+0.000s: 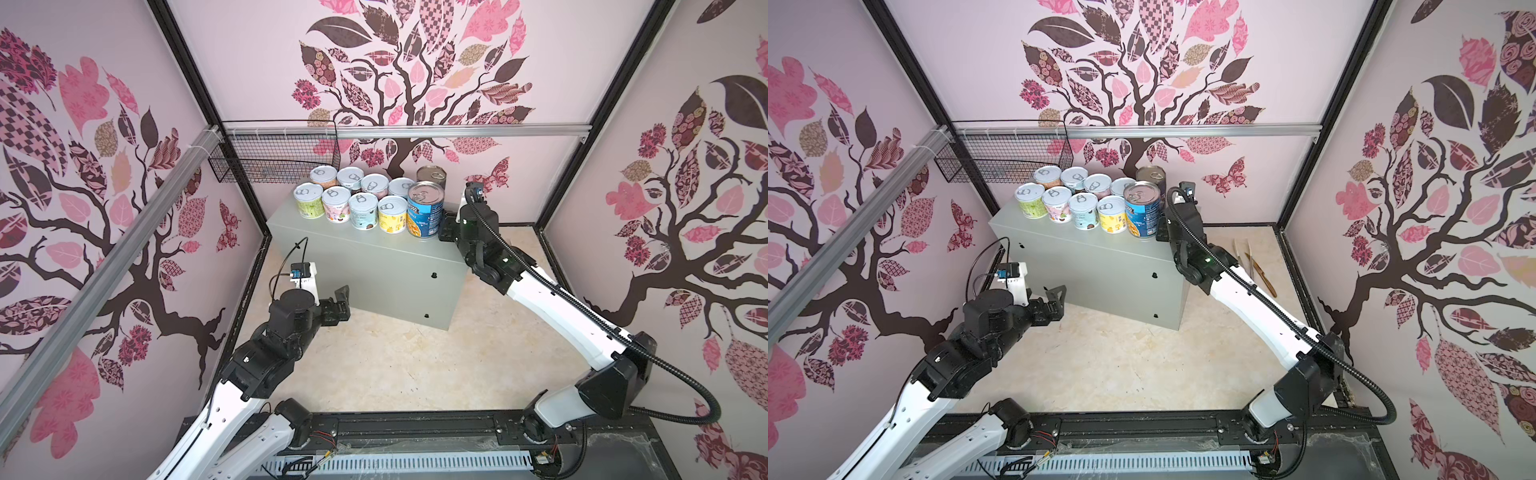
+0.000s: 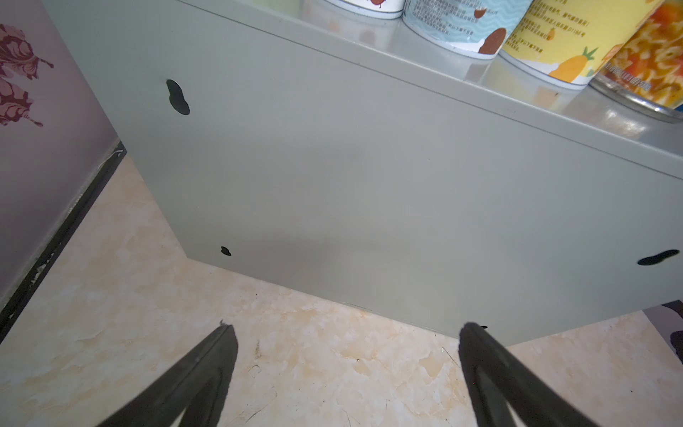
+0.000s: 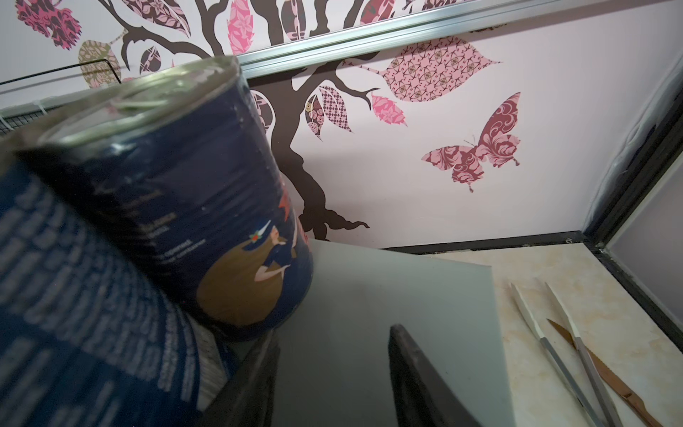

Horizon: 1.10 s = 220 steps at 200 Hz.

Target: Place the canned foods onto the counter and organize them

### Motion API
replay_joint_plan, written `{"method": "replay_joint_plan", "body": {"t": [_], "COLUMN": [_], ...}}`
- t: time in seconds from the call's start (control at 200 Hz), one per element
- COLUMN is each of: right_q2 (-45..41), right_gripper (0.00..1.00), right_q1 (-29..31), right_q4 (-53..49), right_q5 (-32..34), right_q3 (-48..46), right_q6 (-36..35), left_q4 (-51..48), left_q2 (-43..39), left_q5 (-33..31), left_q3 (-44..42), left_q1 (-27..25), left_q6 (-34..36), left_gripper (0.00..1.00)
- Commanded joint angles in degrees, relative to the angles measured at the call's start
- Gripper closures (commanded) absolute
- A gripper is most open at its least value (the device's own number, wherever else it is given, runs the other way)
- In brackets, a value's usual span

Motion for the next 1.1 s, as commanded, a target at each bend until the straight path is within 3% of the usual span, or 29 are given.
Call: {"method": "replay_joint_plan", "body": {"t": [0.0,0.465,0.675,0.79,0.95,1.095], "right_q2": [-1.42,-16.07,-26.38,-32.19,-38.64,-42.09], "right_gripper": [0.45,0.29,0.28,0.22,0.19,0.09], "right_q1": [-1.04,-9.23,-9.27,-9.29,-9.29,-9.32], "right_q4": [-2.56,-7.46,-4.79,-3.18,-1.29,-0.33], "right_q5": [-1.92,-5.33,-4.45,-4.21,-6.67,-5.55], "right_q3": [1.16,-3.49,-14.56,-22.12,-33.69,-42.59], "right_q6": [0.42,-2.88,-5.51,-4.93,-3.59,-3.35], "left_q4": [1.0,-3.05,-10.56,-13.04,-11.77,-7.21], "left_q2": [0.32,3.78,6.37,5.86,3.52,3.21], "left_q5": [-1.52,-7.22,-10.81,-12.55,-12.94,-11.06], "left_q3": [-1.21,5.96,10.69,10.7,5.89,-0.17], "left_q1": [0.35,0.37,0.42,0.36,0.42,0.46], "left_q6": [0.49,0.26,1.01,0.82,0.78,0.08], "left_gripper": [0.02,0.02,0.02,0.02,0.02,0.02]}}
